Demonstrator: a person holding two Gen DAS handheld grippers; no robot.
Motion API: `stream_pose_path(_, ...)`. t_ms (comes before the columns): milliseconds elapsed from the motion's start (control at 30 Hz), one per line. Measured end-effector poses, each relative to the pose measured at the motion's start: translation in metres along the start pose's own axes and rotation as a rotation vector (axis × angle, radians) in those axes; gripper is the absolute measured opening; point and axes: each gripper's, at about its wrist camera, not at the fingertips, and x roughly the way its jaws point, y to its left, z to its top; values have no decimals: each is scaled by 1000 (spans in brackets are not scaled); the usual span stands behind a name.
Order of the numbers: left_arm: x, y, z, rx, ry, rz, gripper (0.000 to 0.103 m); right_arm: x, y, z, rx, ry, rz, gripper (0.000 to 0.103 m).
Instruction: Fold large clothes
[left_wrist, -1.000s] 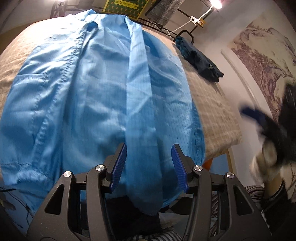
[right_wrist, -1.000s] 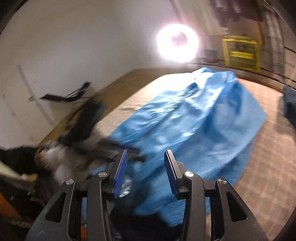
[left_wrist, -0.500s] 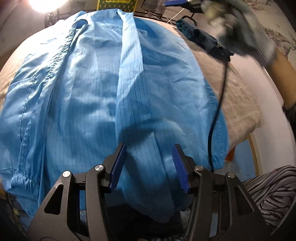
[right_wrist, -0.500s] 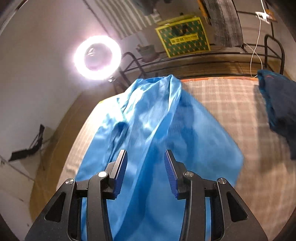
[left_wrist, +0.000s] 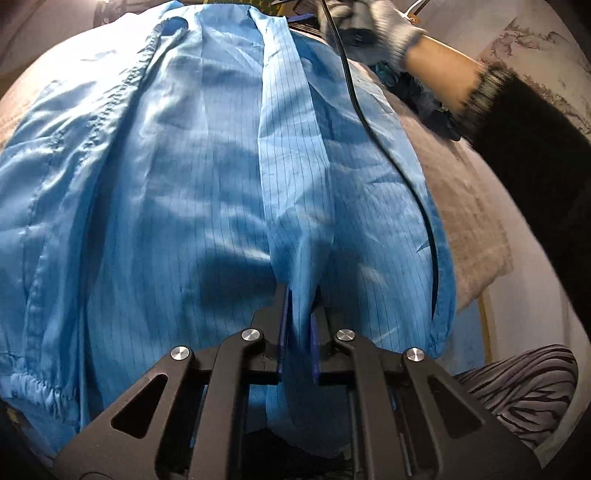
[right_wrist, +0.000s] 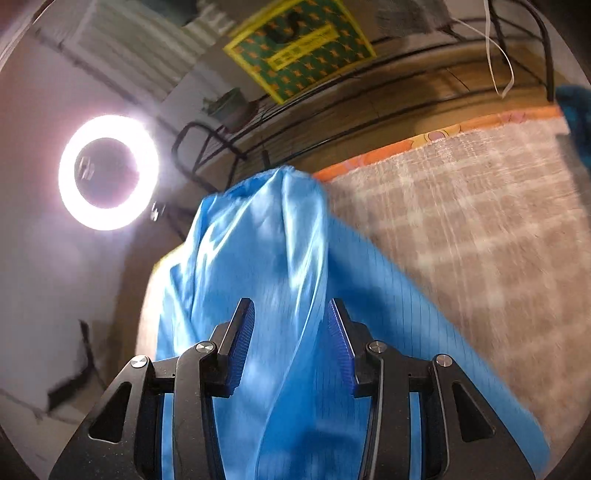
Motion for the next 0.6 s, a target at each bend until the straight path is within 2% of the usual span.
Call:
stream_pose_path(167, 5, 6, 4, -33, 20, -74, 8, 32, -15, 32, 86, 18, 93, 40)
stream_pose_path(267, 7, 9, 4, -50, 27, -100, 8, 48, -13, 44, 75, 34, 62, 40)
stream_pose_path(333, 8, 13, 3, -67, 32, -119, 8, 57, -14, 51, 89, 41, 78, 39)
stream_pose_path(367, 7, 14, 1, -78, 32, -127, 8, 61, -14, 54, 91, 42, 93, 35)
stream_pose_path(433, 8, 20, -1, -100, 35, -140, 8, 67, -11, 57, 78, 45, 100, 4)
stream_pose_path(467, 9, 23, -1, -106, 37, -141, 8, 69, -8, 57, 58, 52, 74, 3)
stream_pose_path(533, 10, 28, -1, -115, 39, -150, 8, 68, 9, 60, -64, 61, -43, 1)
stream_pose_path(600, 9, 32, -2, -132, 41, -163, 8, 59, 42, 63, -309, 40, -267, 0)
